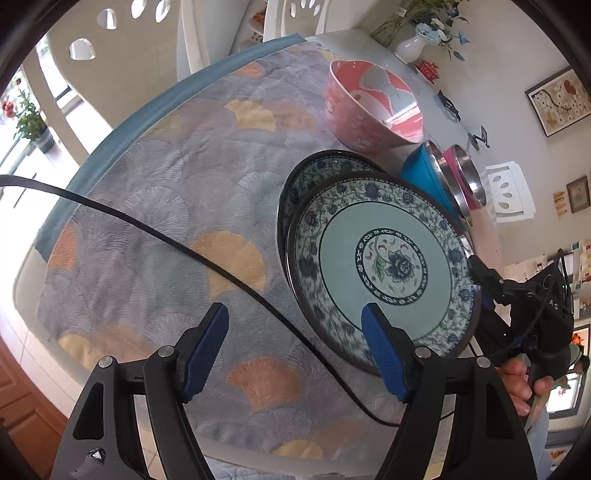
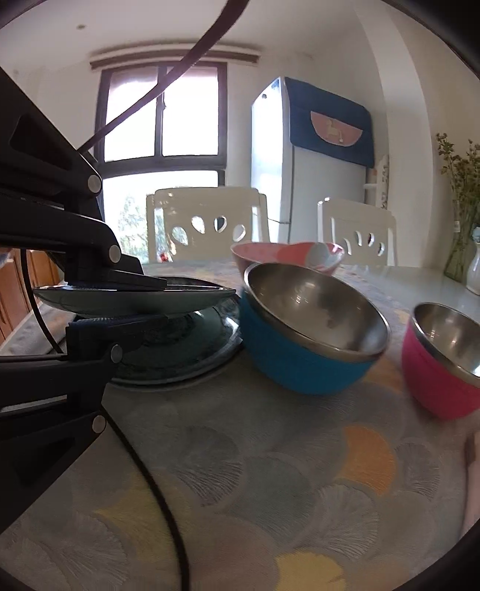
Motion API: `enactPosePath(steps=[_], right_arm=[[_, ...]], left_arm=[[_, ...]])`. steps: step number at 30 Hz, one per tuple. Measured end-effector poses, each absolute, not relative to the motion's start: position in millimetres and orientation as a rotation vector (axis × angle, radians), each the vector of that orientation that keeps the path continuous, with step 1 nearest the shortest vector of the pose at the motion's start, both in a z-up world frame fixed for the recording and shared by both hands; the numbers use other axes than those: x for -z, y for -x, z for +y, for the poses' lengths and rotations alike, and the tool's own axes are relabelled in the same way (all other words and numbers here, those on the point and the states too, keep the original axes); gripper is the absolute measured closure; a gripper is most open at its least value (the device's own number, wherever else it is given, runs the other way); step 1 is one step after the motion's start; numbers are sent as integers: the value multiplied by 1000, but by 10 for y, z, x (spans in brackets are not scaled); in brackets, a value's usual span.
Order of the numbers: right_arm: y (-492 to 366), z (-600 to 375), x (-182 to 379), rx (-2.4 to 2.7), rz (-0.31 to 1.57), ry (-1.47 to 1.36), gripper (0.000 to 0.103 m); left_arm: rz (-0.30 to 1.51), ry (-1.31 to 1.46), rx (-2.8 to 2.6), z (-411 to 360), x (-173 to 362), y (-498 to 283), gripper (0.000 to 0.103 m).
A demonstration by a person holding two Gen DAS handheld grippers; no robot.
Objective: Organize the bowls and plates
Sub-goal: 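Lower the held plate onto the plate stack and open the right gripper, then move the right gripper to the pink cartoon bowl and grasp its rim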
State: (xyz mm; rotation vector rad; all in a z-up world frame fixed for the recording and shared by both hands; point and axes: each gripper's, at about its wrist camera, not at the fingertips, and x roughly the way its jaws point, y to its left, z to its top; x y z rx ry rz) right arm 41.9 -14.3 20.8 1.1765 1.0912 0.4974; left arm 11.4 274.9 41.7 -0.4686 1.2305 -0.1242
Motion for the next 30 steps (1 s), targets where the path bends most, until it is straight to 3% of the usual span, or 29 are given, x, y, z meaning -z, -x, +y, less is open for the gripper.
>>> enactPosePath(steps=[3, 4, 5, 7, 20, 25, 30], right_arm=[[-448, -115, -200, -455, 1156, -1120, 92], [-466, -79, -226, -434, 1191, -1059, 87], [-472, -37, -261, -430, 1211, -1004, 69], [-458, 56, -323, -432, 1225, -922, 47], [-569, 244, -492, -416, 1229, -719, 46], [-475, 139, -1042, -374, 1075, -454, 41], [-626, -2, -1424, -400, 925, -421, 41]], left_arm=[[1231, 463, 125, 2739, -419, -148, 30], [1230, 464, 126, 2739, -424, -155, 30], [1229, 464, 128, 2735, -435, -164, 30], [1226, 459, 128, 2720, -454, -193, 30], [1241, 433, 110, 2709, -461, -321, 30], [1215, 428, 94, 2838, -586, -516, 30], [1173, 352, 113, 2800, -765, -866, 30]])
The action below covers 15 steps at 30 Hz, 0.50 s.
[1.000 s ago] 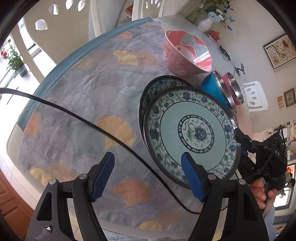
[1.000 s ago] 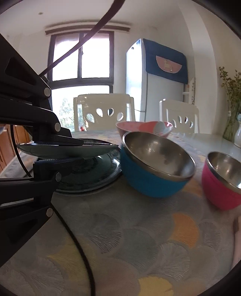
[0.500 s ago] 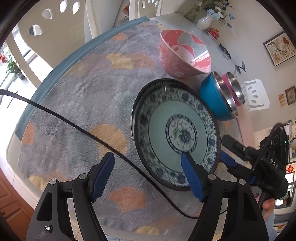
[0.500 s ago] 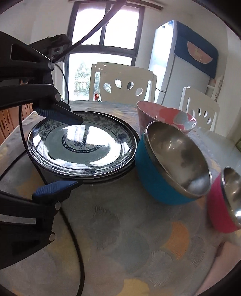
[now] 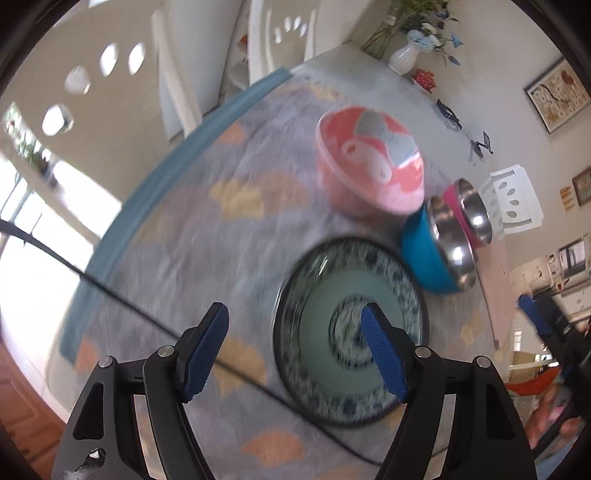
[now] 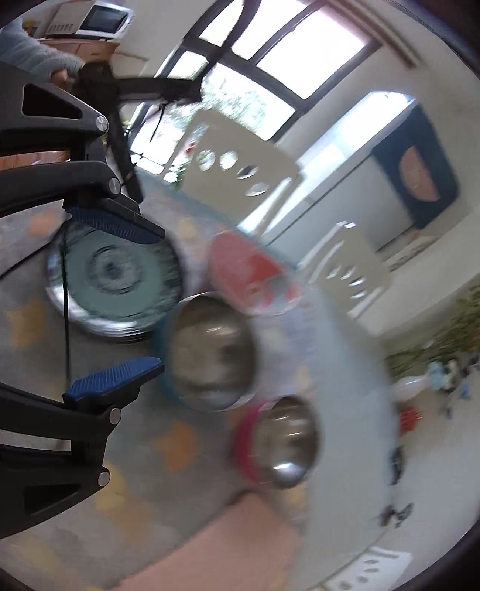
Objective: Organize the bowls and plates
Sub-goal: 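Move the right gripper to the pink cartoon bowl and grasp its rim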
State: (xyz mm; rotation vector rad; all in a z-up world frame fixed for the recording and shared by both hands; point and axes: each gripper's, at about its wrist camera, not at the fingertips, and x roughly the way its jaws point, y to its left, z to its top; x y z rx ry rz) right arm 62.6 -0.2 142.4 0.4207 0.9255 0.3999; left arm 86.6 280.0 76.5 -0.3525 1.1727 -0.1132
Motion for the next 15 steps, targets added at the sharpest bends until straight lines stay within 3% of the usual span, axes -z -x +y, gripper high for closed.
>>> enactPosePath(steps=[9, 13, 15], right_arm=[[-1651, 330, -1648, -419, 877, -222, 42], [-2224, 623, -1332, -436, 989, -100, 42], [-2465, 755, -1125, -429, 1064, -47, 48]], left_arm=[[1122, 464, 89, 2686, -870, -1440, 30], [1152, 458, 64, 2572, -750, -1658, 30], [1175, 451, 62, 2531, -659, -1760, 30]])
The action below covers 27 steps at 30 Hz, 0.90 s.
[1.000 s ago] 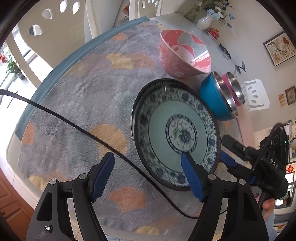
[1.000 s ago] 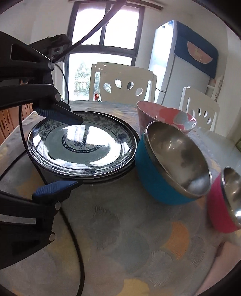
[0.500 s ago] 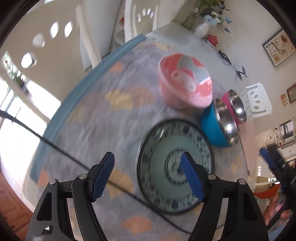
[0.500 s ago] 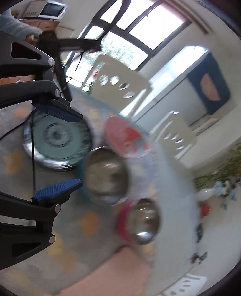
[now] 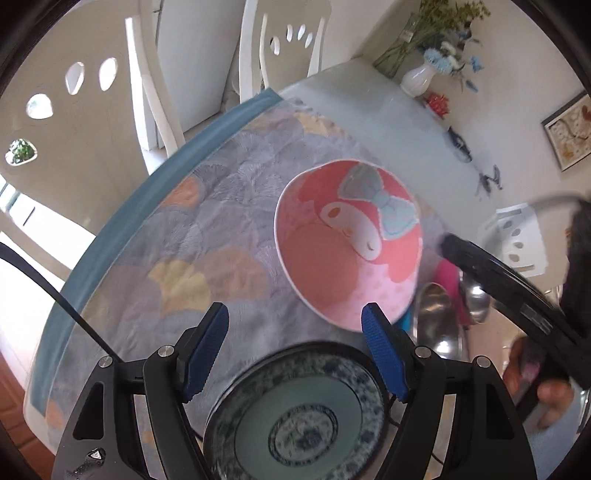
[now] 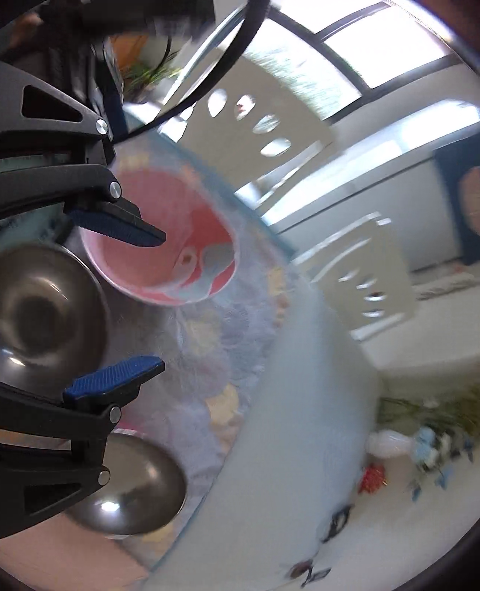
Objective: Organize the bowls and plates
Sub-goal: 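Move the right gripper to the pink cartoon bowl and grasp its rim, then lift the pink bowl and set it down beside the plate stack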
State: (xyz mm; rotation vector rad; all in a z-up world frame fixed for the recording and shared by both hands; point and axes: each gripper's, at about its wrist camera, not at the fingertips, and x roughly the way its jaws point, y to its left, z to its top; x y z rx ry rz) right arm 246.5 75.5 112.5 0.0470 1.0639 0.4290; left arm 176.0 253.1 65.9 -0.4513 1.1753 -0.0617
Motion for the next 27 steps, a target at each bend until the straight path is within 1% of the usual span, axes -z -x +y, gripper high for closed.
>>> enactPosePath(steps=[1, 3, 6, 7, 8, 9, 10, 11, 12, 13, 16, 19, 21, 27], right_arm=[[-2587, 806, -1016, -429, 1114, -35, 52], [-2783, 842, -837, -437, 1193, -66, 53], [-2880, 832, -703, -452, 1223, -84, 53], [-2905, 850, -660, -455, 1230, -71, 56], [-2922, 882, -618, -450, 1233, -53, 67], [-2936, 895, -571, -444, 1238, -34, 70], [-2949, 916, -542, -451, 1245, -39, 76], [-2945, 921, -525, -463, 1251, -53, 83], [-2937, 927, -520, -477, 1252, -66, 87], [-2920, 943, -528, -492, 1249, -70, 93], [-2848, 978, -596, -491, 1221, -48, 95], [-2813, 898, -666, -493, 1221, -135, 97], [-2796, 852, -756, -482, 1206, -175, 98], [-2414, 846, -1420, -446, 1071, -99, 97]], left_arm=[[1192, 464, 63, 2521, -602, -1808, 30], [1218, 480, 60, 2505, -508, -1884, 30], [1238, 442, 43, 2441, -443, -2034, 30], [1243, 426, 39, 2421, -435, -2081, 30], [1247, 417, 39, 2402, -429, -2127, 31], [1248, 417, 47, 2390, -428, -2155, 32], [1247, 422, 58, 2379, -422, -2183, 32], [1246, 433, 66, 2374, -415, -2203, 35], [1244, 447, 77, 2373, -408, -2219, 39], [1246, 460, 94, 2368, -397, -2234, 49], [1247, 456, 81, 2373, -397, -2233, 54], [1242, 528, 117, 2436, -448, -2169, 55], [1207, 538, 136, 2439, -576, -2112, 55], [1140, 515, 186, 2363, -1034, -1898, 54]])
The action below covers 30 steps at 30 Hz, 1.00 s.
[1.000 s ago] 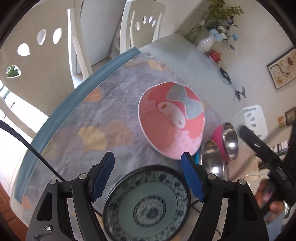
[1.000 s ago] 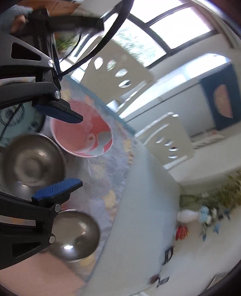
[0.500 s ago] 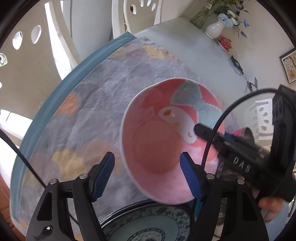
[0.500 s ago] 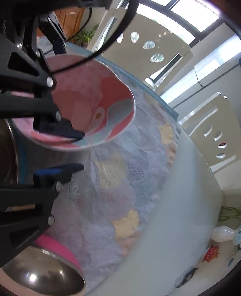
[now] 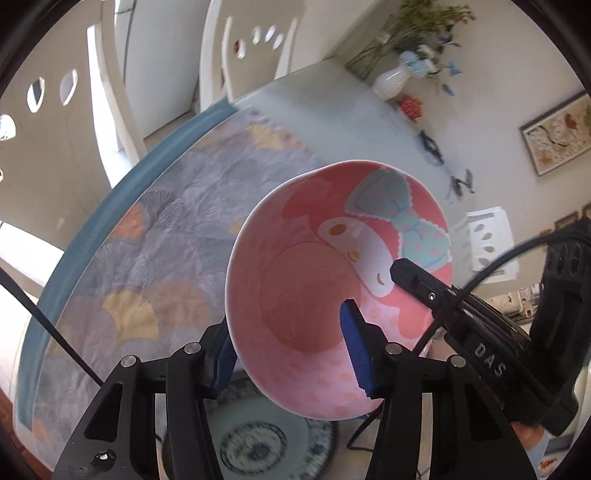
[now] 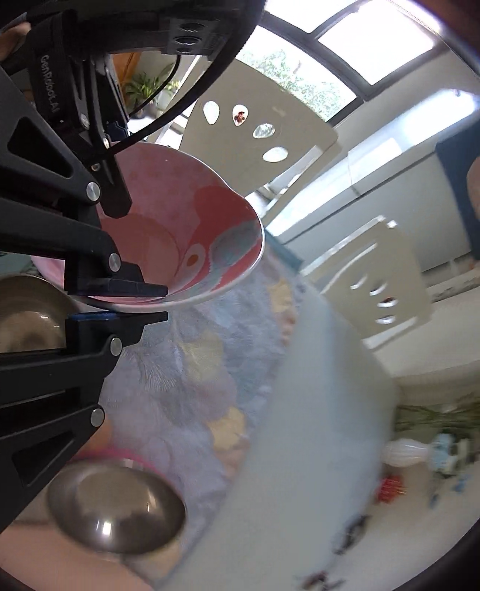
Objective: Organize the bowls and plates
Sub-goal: 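Lift the pink bowl and set it down beside the plate stack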
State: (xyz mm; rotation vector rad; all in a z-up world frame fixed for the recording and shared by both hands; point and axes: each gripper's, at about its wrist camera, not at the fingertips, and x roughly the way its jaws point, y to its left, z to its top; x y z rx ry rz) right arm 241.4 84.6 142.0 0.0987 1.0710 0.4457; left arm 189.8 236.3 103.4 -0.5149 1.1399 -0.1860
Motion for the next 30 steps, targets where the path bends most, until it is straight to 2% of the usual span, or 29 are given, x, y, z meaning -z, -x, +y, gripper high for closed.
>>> enactPosePath(steps=[11, 15, 19, 23, 26, 30], right_arm=[[-1366, 443, -2161, -353, 994, -155, 97], [-744, 210, -2274, -310, 970, -209, 96], [-143, -53, -2142, -228, 1014, -277, 96], [302, -244, -1819, -149, 1092, -336, 96], [479, -353, -1503, -105, 1165, -389, 96], [562, -448, -1169, -87, 1210, -456, 96]], left_arm=[[1048, 390, 366, 2012, -1723, -1106, 54], [1045, 316, 478, 1775, -1822, -707, 49], [1093, 173, 573, 1452, -1691, -400, 49], [1204, 80, 637, 1152, -1341, -183, 49], [1321, 58, 656, 1011, -995, -106, 49], [1389, 63, 646, 988, -730, -93, 49]])
